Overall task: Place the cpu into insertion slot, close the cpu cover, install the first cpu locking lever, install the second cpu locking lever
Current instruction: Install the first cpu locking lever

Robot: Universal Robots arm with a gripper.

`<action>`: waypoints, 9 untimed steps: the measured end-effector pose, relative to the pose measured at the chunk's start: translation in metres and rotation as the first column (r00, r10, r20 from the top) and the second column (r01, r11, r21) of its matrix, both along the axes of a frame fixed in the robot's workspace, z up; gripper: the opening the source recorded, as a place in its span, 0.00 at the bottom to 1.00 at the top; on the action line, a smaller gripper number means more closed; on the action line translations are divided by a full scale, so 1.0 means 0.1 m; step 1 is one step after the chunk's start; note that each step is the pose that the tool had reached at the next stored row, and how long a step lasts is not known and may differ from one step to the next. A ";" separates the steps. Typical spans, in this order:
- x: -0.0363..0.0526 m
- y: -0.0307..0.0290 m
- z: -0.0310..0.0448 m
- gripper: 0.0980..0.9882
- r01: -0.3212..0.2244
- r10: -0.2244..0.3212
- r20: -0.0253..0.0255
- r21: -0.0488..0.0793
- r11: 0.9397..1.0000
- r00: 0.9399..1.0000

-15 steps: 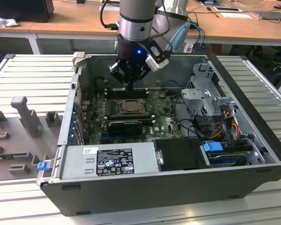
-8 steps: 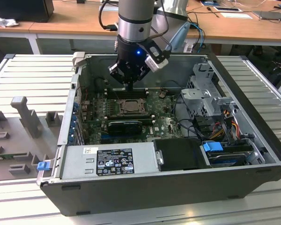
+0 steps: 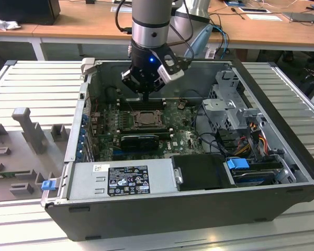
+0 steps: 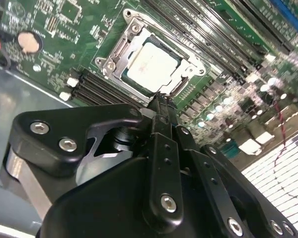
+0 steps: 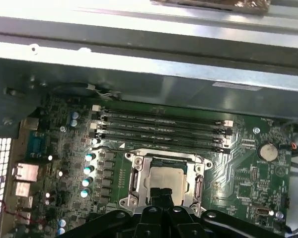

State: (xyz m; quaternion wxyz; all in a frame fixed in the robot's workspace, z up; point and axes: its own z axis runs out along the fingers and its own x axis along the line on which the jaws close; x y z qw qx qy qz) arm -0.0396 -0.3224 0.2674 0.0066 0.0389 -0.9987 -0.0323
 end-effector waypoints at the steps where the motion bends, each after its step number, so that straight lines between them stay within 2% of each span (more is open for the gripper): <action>1: 0.000 0.000 -0.002 0.01 0.018 -0.018 0.000 0.000 1.000 1.000; 3: 0.000 0.000 -0.005 0.01 0.064 -0.064 0.000 0.000 0.998 0.998; 5: 0.000 0.000 -0.008 0.01 0.113 -0.113 0.000 0.000 0.994 0.994; 9: -0.024 0.000 -0.007 0.01 0.122 -0.122 0.000 0.000 0.993 0.993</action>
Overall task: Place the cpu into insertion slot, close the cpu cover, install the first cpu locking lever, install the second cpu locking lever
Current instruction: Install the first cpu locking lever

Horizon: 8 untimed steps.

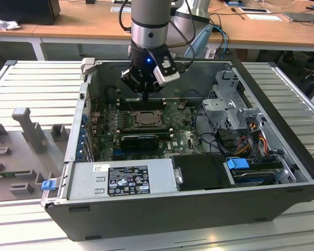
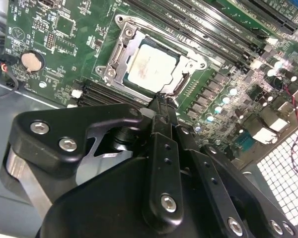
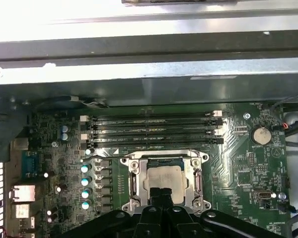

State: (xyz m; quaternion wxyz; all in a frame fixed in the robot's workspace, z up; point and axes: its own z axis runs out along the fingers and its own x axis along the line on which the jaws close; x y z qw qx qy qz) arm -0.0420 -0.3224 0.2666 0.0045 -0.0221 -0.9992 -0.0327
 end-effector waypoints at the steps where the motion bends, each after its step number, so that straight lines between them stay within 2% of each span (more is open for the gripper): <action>1: -0.014 0.000 0.000 0.01 0.000 0.000 0.000 0.000 1.000 1.000; 3: -0.119 0.000 0.000 0.01 0.000 0.000 0.000 0.000 1.000 1.000; 8: -0.260 0.000 0.000 0.01 0.000 0.000 0.000 0.000 1.000 1.000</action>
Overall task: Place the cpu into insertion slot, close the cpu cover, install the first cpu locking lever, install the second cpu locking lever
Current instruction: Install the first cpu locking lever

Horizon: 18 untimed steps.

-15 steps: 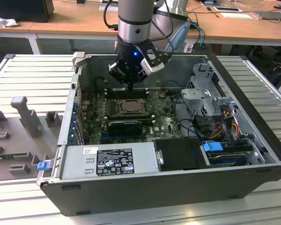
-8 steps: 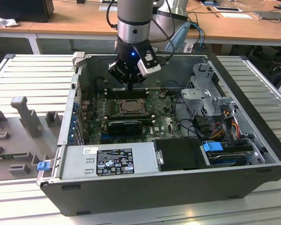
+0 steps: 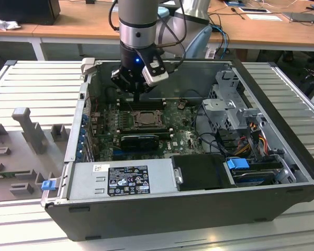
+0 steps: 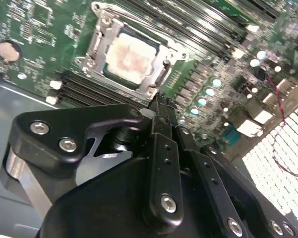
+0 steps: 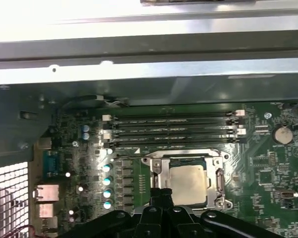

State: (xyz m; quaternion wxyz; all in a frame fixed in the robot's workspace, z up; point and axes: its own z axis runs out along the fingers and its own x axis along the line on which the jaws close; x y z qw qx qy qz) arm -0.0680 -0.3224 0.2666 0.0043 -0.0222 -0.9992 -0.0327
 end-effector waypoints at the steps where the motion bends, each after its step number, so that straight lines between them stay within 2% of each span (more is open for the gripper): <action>1: -0.016 0.000 -0.001 0.01 0.000 0.000 0.000 0.000 1.000 1.000; 5: -0.076 0.000 0.000 0.01 0.000 0.000 0.000 0.000 1.000 1.000; 13: -0.318 0.008 -0.002 0.01 0.000 0.000 0.000 0.000 1.000 1.000; 16: -0.385 0.046 -0.007 0.01 0.000 0.000 0.000 0.000 1.000 1.000; 18: -0.418 0.100 -0.020 0.01 -0.001 0.001 0.000 0.000 1.000 1.000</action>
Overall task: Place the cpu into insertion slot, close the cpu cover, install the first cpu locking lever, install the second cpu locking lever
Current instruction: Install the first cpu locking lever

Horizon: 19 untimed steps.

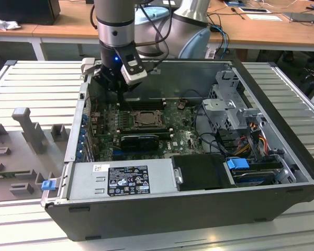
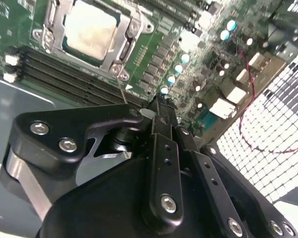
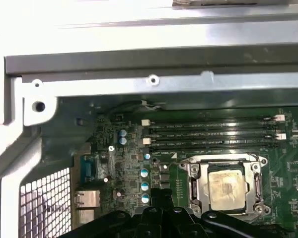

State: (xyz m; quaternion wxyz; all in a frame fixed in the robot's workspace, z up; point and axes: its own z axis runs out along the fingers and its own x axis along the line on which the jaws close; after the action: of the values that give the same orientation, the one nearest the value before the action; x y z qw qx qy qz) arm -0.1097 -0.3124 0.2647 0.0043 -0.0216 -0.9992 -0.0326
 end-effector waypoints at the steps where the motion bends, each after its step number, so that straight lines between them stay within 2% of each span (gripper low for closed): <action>1: -0.013 0.016 -0.006 0.01 0.000 0.000 0.000 0.000 1.000 1.000; 5: -0.053 0.153 -0.063 0.01 -0.005 0.005 0.000 0.000 1.000 1.000; 7: -0.053 0.180 -0.063 0.01 -0.006 0.006 0.000 0.000 1.000 1.000; 11: -0.017 0.202 -0.063 0.01 -0.008 0.008 0.000 0.000 1.000 1.000; 19: 0.183 0.203 -0.063 0.01 -0.008 0.008 0.000 0.000 1.000 1.000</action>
State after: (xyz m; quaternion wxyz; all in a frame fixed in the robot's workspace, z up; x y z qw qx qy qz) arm -0.0915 -0.2921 0.2583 0.0044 -0.0176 -0.9993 -0.0327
